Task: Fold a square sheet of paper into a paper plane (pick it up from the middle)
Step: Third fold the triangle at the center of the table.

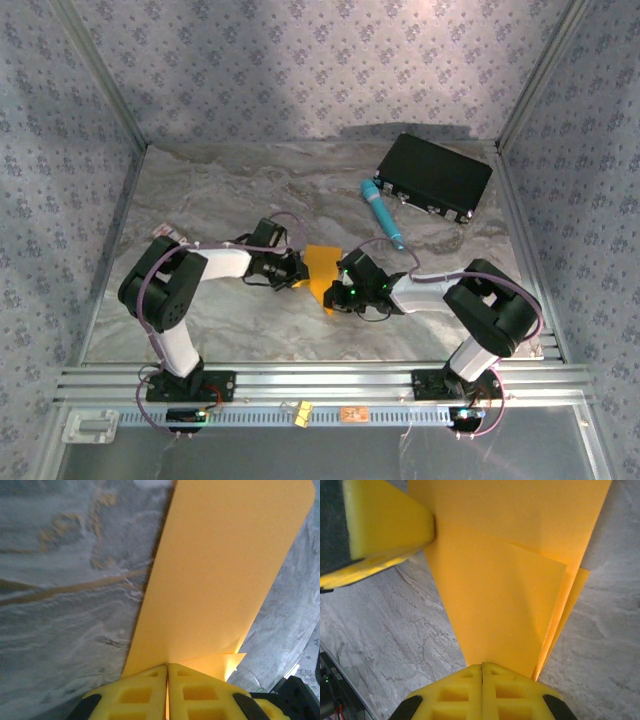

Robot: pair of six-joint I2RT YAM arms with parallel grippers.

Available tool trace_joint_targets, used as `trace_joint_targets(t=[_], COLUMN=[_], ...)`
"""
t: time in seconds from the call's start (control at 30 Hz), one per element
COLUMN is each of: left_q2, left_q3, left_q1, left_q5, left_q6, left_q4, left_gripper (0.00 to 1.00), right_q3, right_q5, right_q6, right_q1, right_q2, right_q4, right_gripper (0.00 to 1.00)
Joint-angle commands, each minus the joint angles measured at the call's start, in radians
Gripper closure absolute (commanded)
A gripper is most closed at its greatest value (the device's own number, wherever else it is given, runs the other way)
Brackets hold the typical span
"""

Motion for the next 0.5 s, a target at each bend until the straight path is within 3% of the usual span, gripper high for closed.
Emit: trace_joint_targets(t=[0.0,0.47], left_q2=[0.023,-0.027], left_q3=[0.013,0.03], left_q1=[0.046,0.082], left_q5=[-0.122,-0.157], left_q6=[0.03,0.058], left_q4=[-0.068,-0.12], left_gripper=[0.9,0.9], right_q3=[-0.031,-0.021], right_q5=[0.017,-0.053], right_q6=[-0.02,-0.083], right_q1=[0.005,-0.016], right_q2=[0.031,0.044], right_q4=[-0.149,-0.142], right_gripper=[0.97,0.97])
